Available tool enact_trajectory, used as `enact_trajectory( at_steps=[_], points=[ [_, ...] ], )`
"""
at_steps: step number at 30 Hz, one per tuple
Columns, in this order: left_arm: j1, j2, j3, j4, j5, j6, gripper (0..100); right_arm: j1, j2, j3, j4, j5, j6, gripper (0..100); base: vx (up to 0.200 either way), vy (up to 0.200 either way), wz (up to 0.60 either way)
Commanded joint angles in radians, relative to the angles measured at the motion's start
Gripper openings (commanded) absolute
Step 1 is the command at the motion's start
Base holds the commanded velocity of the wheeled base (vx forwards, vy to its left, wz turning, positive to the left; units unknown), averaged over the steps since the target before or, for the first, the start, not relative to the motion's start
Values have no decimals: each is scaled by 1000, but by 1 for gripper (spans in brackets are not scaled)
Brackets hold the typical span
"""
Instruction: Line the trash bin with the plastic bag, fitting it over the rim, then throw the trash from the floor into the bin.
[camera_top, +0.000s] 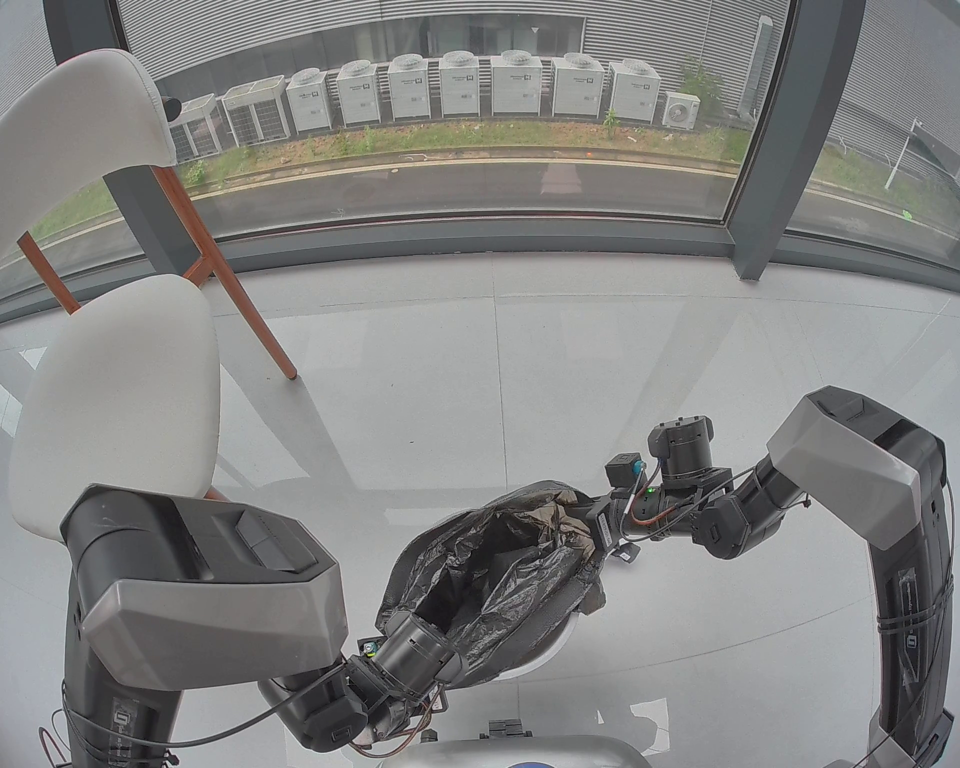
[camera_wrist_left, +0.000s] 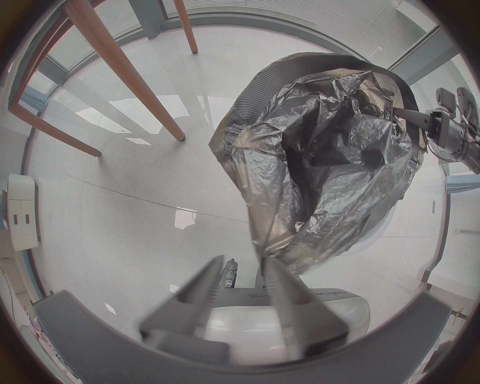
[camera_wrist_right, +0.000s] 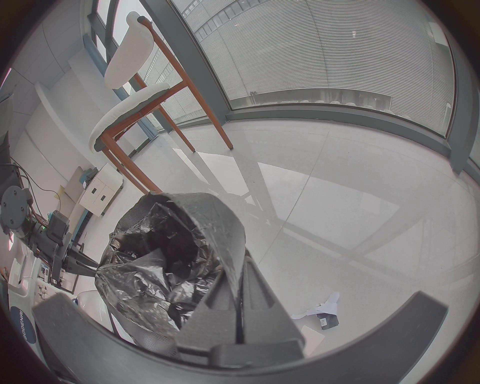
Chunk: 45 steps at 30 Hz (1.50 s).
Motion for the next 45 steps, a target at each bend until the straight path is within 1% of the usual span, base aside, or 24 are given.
enact_trajectory(
  at_steps=[1,7,13,15,16,18,21,26,29,31,34,36,38,39,40,41,42,43,44,45],
  points=[
    [1,4,-6,-4,2,-4,100,7,-4,3,-1,1,0,0,0,0,0],
    [1,4,-2,-4,5,-13,100,23,-9,5,3,1,-2,0,0,0,0],
    [10,-13,-5,-4,5,-16,100,36,-30,49,3,1,-2,0,0,0,0],
    [39,-102,-14,5,-1,-11,100,38,-35,66,1,1,-2,0,0,0,0],
    [39,-102,-14,5,-1,-11,100,38,-35,66,1,1,0,0,0,0,0],
    [85,-188,-40,8,-15,-1,100,36,-35,61,1,1,0,0,0,0,0],
    [145,-285,-89,57,-57,7,100,32,-35,58,1,1,0,0,0,0,0],
    [188,-459,-184,188,-119,4,100,26,-37,58,1,1,0,0,0,0,0],
    [210,-509,-226,197,-132,-8,100,24,-35,58,1,1,0,0,0,0,0],
    [239,-570,-259,189,-165,-33,100,23,-34,60,1,1,0,0,0,0,0],
    [273,-683,-281,128,-290,-163,100,21,-34,63,-1,1,0,0,0,0,0],
    [302,-763,-273,80,-368,-314,100,16,-34,61,-1,1,0,0,0,0,0],
    [345,-801,-278,67,-411,-416,100,13,-32,60,-1,1,1,0,0,0,0],
    [366,-814,-282,62,-426,-465,100,12,-32,60,-1,1,1,0,0,0,0],
    [366,-814,-282,62,-426,-465,100,12,-32,60,-1,1,1,0,0,0,0],
    [403,-832,-284,40,-445,-585,100,9,-32,60,-2,1,1,0,0,0,0],
    [409,-832,-282,36,-446,-607,100,9,-32,60,-2,1,1,0,0,0,0],
    [449,-834,-284,-18,-446,-716,100,9,-30,63,-8,1,1,0,0,0,0],
    [466,-831,-279,-73,-446,-762,100,9,-32,65,-10,1,1,0,0,0,0],
    [477,-828,-272,-124,-442,-788,100,10,-32,63,-10,1,1,0,0,0,0]
  ],
)
